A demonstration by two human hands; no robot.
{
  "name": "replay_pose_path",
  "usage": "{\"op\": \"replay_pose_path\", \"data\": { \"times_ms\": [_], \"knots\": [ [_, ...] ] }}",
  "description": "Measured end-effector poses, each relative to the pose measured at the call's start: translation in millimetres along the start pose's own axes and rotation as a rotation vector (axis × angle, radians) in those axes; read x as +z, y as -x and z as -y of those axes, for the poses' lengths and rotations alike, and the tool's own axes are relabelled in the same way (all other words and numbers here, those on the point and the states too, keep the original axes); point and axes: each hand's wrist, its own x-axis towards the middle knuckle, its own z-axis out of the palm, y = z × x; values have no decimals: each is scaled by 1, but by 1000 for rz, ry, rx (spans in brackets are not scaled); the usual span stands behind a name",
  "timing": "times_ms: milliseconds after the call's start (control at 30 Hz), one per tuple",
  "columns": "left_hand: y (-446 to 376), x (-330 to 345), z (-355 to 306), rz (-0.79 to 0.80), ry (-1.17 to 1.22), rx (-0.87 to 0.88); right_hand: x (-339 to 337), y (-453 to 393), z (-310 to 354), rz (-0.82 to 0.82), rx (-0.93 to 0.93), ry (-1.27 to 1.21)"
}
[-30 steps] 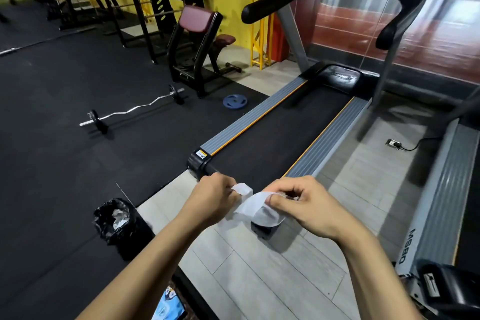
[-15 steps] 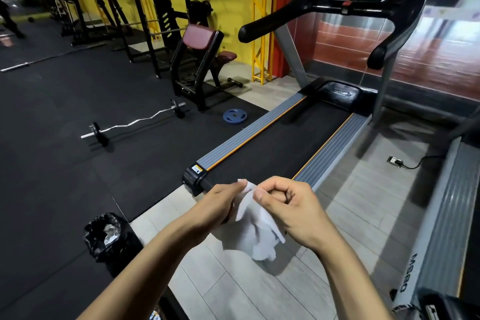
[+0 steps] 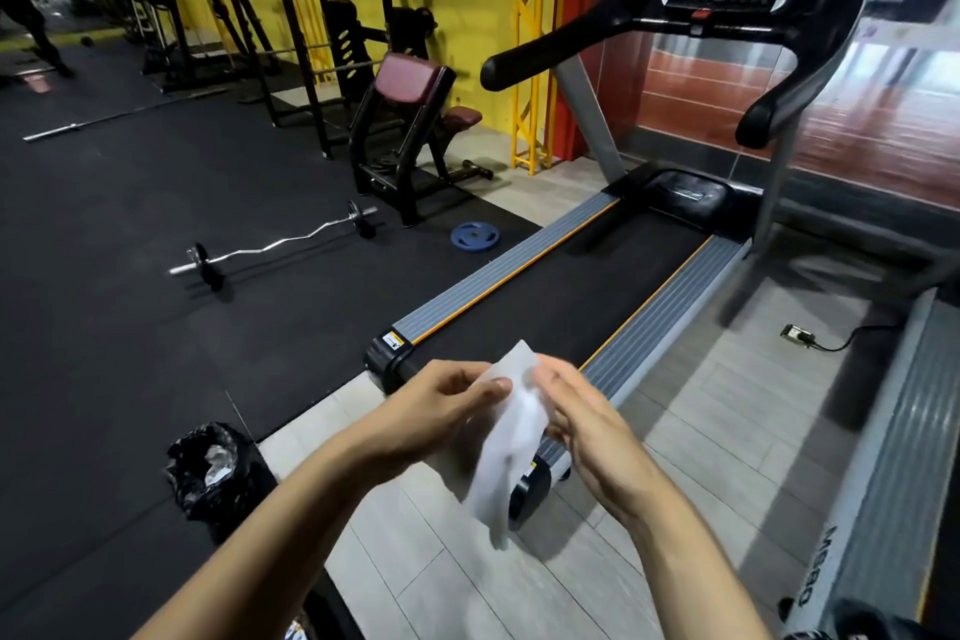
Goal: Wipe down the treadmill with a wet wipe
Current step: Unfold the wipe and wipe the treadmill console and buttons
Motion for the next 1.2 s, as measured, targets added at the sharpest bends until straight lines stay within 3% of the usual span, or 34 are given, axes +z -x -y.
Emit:
{"op": "replay_pose_path", "data": {
  "times_ms": [100,167,233,300,400,500,633,800,867,1067,1200],
  "knots": [
    [-4,-8,-6,56,-31,-4,-8,-3,-4,246,120,-149],
    [-8,-17,-9,41,-48,-12,-12,-8,-7,261,95,-108],
    [-16,-26,-7,-86,-12,-25,-12,-15,-8,205,45,-113],
    [-26,-33,3,-213,230,-117,-10,-25,-9,106,7,-129],
    [-37,-31,26,-101,653,-214,-2,-44,-9,-101,-2,-157],
    [-51,-30,57,-59,780,-291,4,-67,-15,-265,17,-118],
    [-82,-55,81,-131,757,-398,5,-107,-20,-312,64,-58],
    [-129,-130,95,-266,745,-363,19,-174,-13,-78,79,-142],
    [-146,-160,101,-259,709,-318,28,-206,-13,-55,36,-116],
    [-199,-231,109,-252,377,-189,41,-287,4,-129,-29,421],
    [-229,-267,103,-168,136,-116,47,-328,23,-153,75,399]
  ]
}}
